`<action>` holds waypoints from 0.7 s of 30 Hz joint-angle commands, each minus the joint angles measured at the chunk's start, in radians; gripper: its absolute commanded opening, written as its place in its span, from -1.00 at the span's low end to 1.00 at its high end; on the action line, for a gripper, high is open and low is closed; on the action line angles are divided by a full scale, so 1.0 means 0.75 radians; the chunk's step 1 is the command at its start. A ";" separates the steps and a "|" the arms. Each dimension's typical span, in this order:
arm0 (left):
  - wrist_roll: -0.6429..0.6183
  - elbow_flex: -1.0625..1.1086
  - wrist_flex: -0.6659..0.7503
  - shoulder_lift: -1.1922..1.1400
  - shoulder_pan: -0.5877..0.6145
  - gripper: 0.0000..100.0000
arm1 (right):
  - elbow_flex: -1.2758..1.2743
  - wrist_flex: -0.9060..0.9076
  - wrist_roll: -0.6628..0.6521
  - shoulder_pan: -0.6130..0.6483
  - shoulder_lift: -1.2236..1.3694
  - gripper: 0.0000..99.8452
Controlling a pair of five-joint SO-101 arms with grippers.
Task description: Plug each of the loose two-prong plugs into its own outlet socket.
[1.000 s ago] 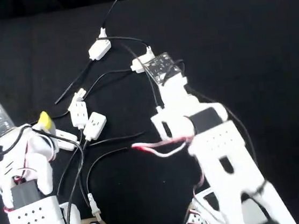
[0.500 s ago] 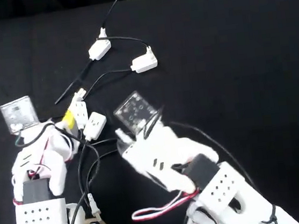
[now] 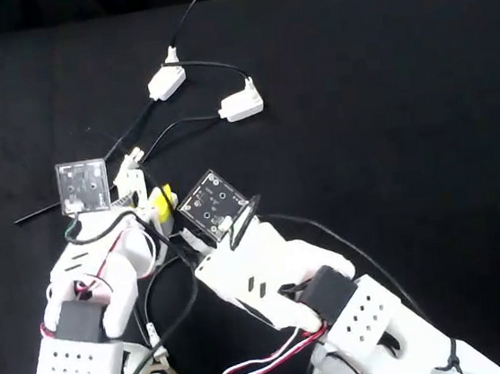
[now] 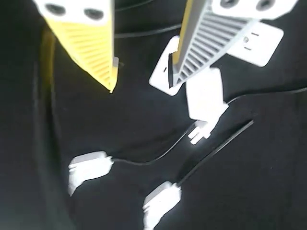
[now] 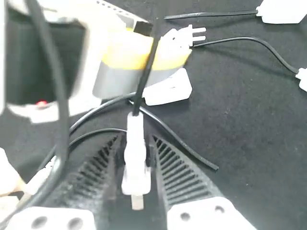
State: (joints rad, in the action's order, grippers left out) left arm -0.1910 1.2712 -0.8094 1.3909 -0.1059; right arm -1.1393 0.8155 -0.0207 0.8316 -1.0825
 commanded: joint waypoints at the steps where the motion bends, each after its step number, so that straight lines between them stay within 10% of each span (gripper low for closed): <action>1: 0.004 -0.024 -0.084 0.139 -0.089 -0.62 | 0.009 -0.031 0.008 0.008 -0.019 -0.98; 21: 0.268 0.087 -0.280 0.569 -0.267 -0.61 | 0.007 -0.020 0.014 -0.100 -0.019 -0.98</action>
State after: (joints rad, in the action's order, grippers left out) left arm 0.0008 1.3525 -1.0134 1.8052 -0.2931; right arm -1.1408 0.8155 -0.0207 0.7748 -1.0825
